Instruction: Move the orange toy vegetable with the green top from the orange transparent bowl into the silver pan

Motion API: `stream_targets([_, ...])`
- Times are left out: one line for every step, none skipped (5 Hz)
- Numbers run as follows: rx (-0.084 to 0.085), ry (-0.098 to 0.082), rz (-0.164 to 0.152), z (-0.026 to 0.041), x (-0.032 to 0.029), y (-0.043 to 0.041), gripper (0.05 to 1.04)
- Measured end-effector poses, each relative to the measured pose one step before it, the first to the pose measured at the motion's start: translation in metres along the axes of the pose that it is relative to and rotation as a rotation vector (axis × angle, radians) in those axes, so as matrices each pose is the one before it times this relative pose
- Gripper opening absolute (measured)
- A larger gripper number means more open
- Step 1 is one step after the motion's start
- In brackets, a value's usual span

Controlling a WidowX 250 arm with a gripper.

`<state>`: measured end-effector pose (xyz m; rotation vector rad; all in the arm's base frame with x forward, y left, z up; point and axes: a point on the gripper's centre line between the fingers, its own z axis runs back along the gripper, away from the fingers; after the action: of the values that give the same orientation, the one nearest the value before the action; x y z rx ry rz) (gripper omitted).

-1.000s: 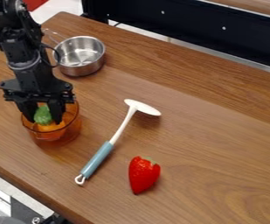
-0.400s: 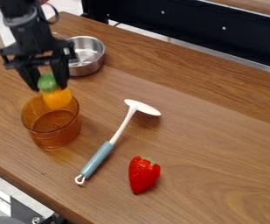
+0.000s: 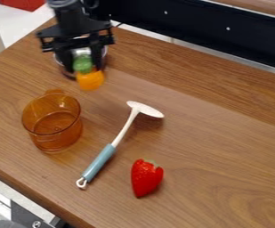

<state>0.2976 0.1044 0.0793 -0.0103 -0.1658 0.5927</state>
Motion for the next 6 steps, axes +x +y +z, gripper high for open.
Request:
stream_targets([0.0360, -0.0292, 0.0624, -0.01101, 0.01882, -0.00884, 0.582])
stream_targets([0.0151, -0.0512, 0.0271, 0.00207, 0.01418, 0.00036, 0.583])
stream_targets([-0.0299, -0.0321, -0.0268, 0.00127, 0.01014, 0.00474, 0.582])
stream_targets([0.0059, -0.0152, -0.0090, -0.00691, 0.01073, 0.00739, 0.583])
stream_targets([-0.0284, -0.0194, 0.0037, -0.00290, 0.01854, 0.00922, 0.582])
stream_targets([-0.0171, 0.0324, -0.0218, -0.00648, 0.01204, 0.00500, 0.582])
